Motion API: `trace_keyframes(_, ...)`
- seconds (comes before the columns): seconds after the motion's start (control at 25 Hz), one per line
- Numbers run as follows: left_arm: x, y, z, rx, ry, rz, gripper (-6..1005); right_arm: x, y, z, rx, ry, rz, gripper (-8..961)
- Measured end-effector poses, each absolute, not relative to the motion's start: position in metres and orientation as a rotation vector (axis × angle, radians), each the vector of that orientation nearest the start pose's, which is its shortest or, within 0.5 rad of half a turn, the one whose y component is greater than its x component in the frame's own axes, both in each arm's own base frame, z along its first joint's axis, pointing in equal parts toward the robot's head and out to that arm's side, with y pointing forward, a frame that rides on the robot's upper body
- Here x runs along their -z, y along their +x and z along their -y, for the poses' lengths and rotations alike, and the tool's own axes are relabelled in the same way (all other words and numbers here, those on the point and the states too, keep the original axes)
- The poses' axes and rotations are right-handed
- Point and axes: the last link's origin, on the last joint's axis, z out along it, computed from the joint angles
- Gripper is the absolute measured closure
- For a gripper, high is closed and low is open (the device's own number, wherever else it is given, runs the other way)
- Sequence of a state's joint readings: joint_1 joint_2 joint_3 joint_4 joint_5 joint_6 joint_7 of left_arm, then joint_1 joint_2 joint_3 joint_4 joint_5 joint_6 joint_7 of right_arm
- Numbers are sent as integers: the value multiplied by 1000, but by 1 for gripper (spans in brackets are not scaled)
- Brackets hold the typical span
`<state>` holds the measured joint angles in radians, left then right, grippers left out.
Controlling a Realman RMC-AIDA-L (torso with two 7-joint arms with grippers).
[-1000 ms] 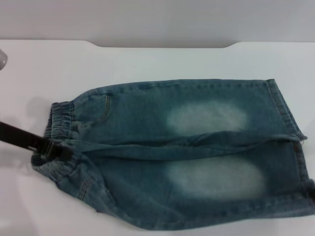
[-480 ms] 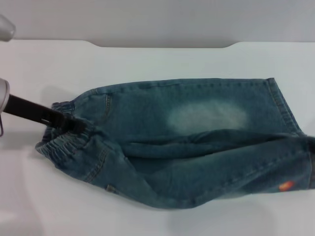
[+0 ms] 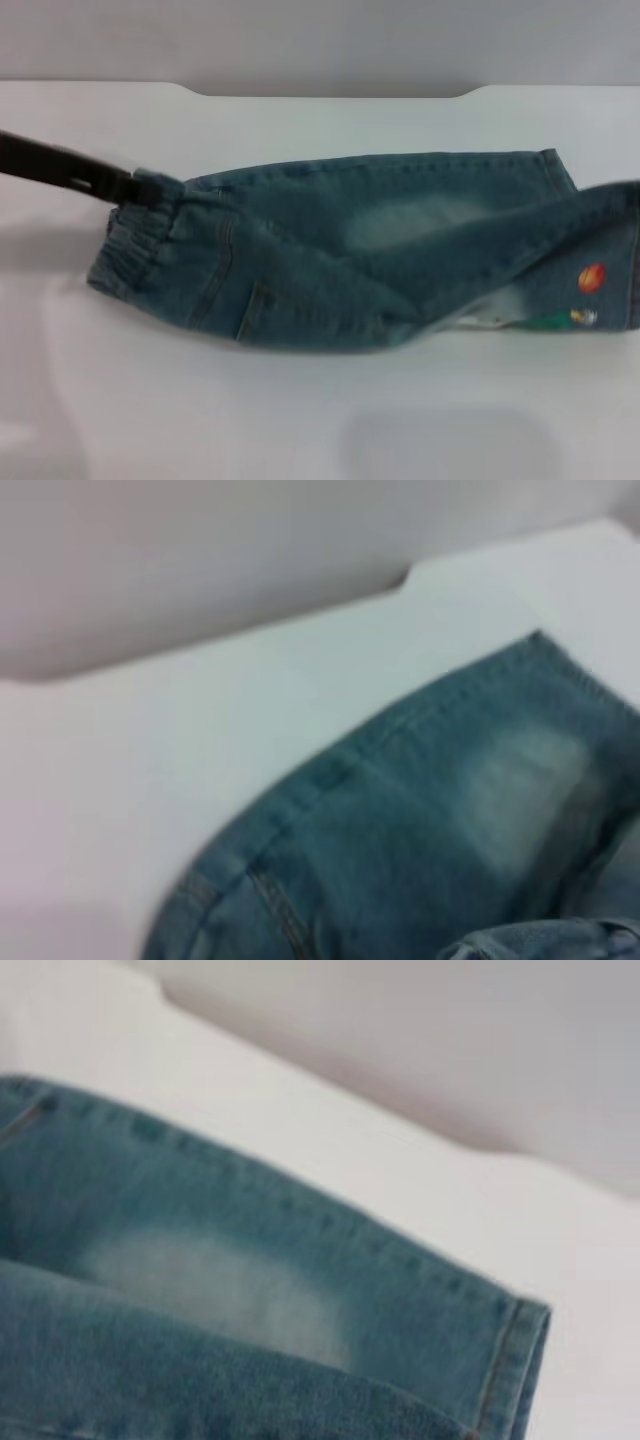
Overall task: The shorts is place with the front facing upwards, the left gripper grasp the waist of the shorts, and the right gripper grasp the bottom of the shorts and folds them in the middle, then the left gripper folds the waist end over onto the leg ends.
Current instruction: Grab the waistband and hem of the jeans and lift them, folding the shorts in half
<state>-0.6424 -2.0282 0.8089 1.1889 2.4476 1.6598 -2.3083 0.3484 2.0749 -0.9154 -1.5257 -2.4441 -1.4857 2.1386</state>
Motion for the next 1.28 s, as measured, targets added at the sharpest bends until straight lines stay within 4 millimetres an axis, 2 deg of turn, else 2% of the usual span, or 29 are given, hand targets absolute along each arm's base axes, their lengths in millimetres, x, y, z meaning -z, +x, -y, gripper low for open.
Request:
trace_keyframes(0.16, -81, -221, -375, 41, -2530, 1161, 917, -117, 254, -342, -18, -2294, -789, 929)
trace_keyframes(0.2, -93, -218, -378, 192, -2512, 1117, 917, -119, 252, -343, -40, -2291, -780, 929)
trace_keyframes(0.28, -97, -218, -379, 228, -2502, 1103, 916, -121, 249, -344, -72, -2289, -758, 929)
trace_keyframes(0.64, -98, -221, -385, 299, -2453, 1055, 915, -142, 226, -337, -259, -2269, -656, 929)
trace_keyframes(0.88, -97, -225, -387, 309, -2417, 1053, 914, -150, 220, -331, -324, -2280, -643, 930)
trace_keyframes(1.08, -97, -225, -388, 313, -2409, 1048, 913, -152, 219, -329, -329, -2282, -636, 930)
trace_keyframes(1.28, -99, -224, -391, 334, -2376, 1041, 913, -156, 230, -328, -327, -2250, -664, 929)
